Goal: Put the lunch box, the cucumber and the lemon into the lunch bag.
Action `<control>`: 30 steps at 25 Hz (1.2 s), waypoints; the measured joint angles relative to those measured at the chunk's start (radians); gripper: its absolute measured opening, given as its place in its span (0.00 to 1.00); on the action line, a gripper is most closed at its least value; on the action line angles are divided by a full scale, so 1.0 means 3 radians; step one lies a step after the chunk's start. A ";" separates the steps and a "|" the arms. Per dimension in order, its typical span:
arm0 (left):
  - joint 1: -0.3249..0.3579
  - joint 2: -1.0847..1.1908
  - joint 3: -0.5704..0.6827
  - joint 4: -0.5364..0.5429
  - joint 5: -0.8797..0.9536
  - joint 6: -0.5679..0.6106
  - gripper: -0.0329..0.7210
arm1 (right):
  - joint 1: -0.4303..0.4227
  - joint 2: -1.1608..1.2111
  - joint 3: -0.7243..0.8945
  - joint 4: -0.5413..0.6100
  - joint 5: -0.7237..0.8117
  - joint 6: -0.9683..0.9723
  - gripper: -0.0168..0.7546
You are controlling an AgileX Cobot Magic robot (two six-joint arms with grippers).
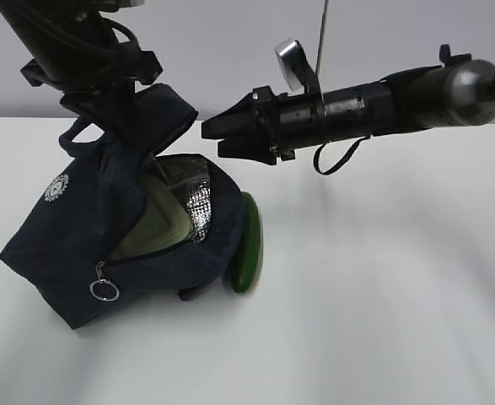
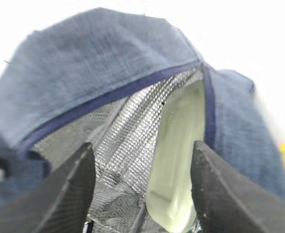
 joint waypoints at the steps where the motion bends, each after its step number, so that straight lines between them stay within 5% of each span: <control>1: 0.0021 0.0000 0.0000 0.0000 0.0000 0.0000 0.04 | -0.0023 -0.0036 0.0000 0.0000 0.0007 0.0006 0.63; 19: 0.0413 0.0087 0.0000 0.0254 -0.0011 0.0064 0.04 | -0.0074 -0.0503 -0.0007 -0.0835 0.0099 0.0398 0.62; 30: 0.0533 0.0084 0.0000 0.0274 -0.0020 0.0186 0.07 | -0.0015 -0.0503 -0.0007 -0.1976 -0.0043 0.1176 0.62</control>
